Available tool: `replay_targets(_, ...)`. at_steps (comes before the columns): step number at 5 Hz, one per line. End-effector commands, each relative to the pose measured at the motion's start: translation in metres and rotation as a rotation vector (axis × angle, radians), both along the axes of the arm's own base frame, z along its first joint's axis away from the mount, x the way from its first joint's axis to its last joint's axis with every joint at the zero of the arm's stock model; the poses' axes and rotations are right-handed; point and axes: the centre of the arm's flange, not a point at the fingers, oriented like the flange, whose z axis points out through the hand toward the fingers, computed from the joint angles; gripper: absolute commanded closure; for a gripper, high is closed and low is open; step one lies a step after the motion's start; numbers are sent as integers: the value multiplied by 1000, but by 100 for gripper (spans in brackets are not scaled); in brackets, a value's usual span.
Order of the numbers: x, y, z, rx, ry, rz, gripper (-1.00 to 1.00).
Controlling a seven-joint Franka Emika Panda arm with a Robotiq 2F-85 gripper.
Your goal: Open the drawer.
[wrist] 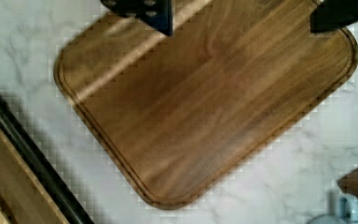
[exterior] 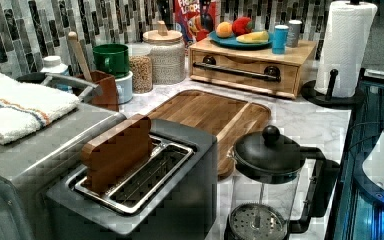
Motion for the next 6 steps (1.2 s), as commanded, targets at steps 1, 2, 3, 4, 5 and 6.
replay_targets(1,-27,-68,-8,-90,-14,453,-100)
replay_targets(2,-30,-93,-20,-122,-38,612,-100)
replay_targets(3,-32,-115,-33,-139,-52,712,-100)
replay_targets(4,-32,-131,-49,-127,-52,759,-100)
replay_targets(5,-28,-136,-67,-128,-59,754,-100)
replay_targets(6,-27,-140,-88,-135,-73,741,-100)
